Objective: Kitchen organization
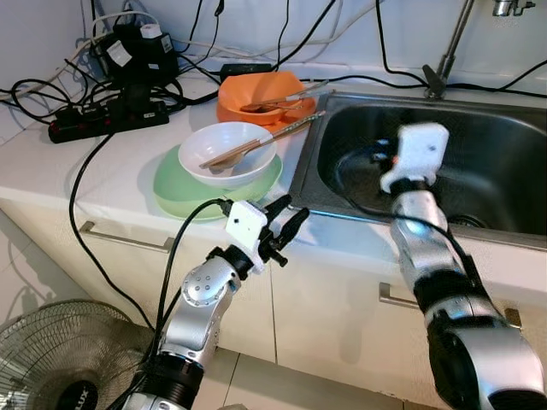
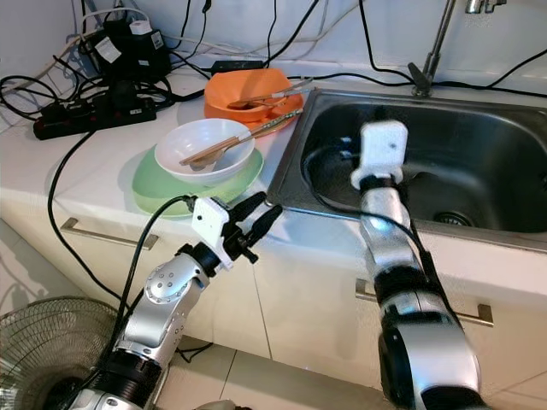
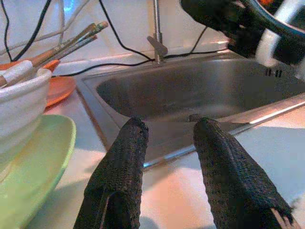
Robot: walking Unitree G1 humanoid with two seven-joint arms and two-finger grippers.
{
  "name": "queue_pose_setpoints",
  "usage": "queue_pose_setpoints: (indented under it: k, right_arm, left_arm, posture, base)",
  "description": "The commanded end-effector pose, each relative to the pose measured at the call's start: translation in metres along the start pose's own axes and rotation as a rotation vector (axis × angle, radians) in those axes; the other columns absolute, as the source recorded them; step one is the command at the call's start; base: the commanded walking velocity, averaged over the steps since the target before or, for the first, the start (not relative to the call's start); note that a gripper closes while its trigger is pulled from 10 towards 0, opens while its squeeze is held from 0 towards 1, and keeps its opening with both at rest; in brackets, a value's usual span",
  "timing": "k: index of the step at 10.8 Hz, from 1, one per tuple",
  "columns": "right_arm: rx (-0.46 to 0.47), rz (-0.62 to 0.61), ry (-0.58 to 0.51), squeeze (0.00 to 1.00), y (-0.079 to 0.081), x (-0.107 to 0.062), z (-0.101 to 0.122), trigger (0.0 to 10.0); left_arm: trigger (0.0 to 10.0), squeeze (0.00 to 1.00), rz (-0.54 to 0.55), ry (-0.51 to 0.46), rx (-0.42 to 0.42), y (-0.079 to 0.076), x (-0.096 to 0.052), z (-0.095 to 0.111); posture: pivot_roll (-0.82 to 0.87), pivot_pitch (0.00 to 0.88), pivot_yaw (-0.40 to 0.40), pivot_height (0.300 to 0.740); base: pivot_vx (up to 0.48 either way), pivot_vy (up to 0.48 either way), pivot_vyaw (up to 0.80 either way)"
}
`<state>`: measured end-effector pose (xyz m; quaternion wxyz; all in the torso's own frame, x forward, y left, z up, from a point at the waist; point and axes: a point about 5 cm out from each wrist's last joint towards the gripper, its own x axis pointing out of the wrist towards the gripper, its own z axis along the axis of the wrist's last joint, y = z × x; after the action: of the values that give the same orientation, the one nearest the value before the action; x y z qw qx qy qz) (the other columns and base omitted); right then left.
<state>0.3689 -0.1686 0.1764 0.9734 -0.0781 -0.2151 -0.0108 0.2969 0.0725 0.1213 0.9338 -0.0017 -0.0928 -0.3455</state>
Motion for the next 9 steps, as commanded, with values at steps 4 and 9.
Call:
queue_pose_setpoints:
  k: [4, 9]
  right_arm:
    - [-0.002, 0.005, -0.035, 0.00, -0.009, -0.026, 0.004, 10.0]
    - [0.036, 0.007, 0.014, 0.00, 0.000, -0.056, 0.003, 10.0]
  left_arm:
    - [10.0, 0.00, 0.042, -0.003, 0.013, 0.006, 0.001, 0.001]
    - [10.0, 0.00, 0.096, -0.022, 0.018, 0.014, 0.000, 0.003]
  posture:
    - [0.06, 0.000, 0.054, 0.740]
    - [0.05, 0.000, 0.057, 0.740]
  base:
    - [0.000, 0.000, 0.00]
    - [0.000, 0.000, 0.00]
